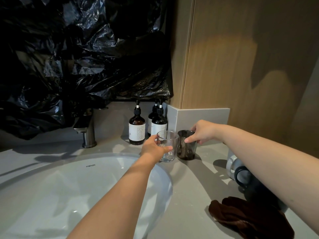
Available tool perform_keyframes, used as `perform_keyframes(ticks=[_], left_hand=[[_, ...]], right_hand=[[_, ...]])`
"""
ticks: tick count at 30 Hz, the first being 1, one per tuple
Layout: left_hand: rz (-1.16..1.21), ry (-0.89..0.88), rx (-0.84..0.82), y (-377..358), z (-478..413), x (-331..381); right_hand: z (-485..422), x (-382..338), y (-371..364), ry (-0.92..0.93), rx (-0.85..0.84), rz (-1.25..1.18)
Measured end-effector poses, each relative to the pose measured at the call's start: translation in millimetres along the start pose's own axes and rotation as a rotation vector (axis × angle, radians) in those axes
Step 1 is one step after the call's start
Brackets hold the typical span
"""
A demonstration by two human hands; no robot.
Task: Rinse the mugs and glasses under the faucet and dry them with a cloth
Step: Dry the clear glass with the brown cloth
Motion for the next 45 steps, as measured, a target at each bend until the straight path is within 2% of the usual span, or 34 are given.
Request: perform_keyframes(ticks=[11,18,24,28,31,36,39,45], left_hand=[[-0.066,-0.028,0.012,0,4,3],[-0.074,-0.069,0.01,-6,5,7],[-0.339,-0.271,0.097,-12,18,30],[-0.369,-0.31,0.148,-13,22,29],[-0.334,-0.318,0.157,-13,23,28],[-0.271,-0.342,0.156,-11,27,30],[-0.248,-0.323,0.159,-8,27,27],[-0.177,-0.228,0.155,-7,15,10]], right_hand=[[-2,0,-3,0.004,-0.005,-0.017],[26,-2,13,0.09,-0.022,0.283],[66,27,48,-0.033,0.002,0.487],[88,65,44,-0.2,-0.165,0.579],[94,86,41,-0.29,-0.193,0.61],[93,86,45,-0.266,-0.159,0.564],[85,85,47,-0.262,-0.1,0.45],[47,78,40,-0.082,-0.045,0.209]])
Point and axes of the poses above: each hand's wrist, its own z-axis away from the middle knuckle, its own y-axis out of the back of the hand, x = y × z, the point moved 9 cm from there along -z, towards the middle knuckle, and after that the axes turned 9 degrees about x, right-handed, at the moved point
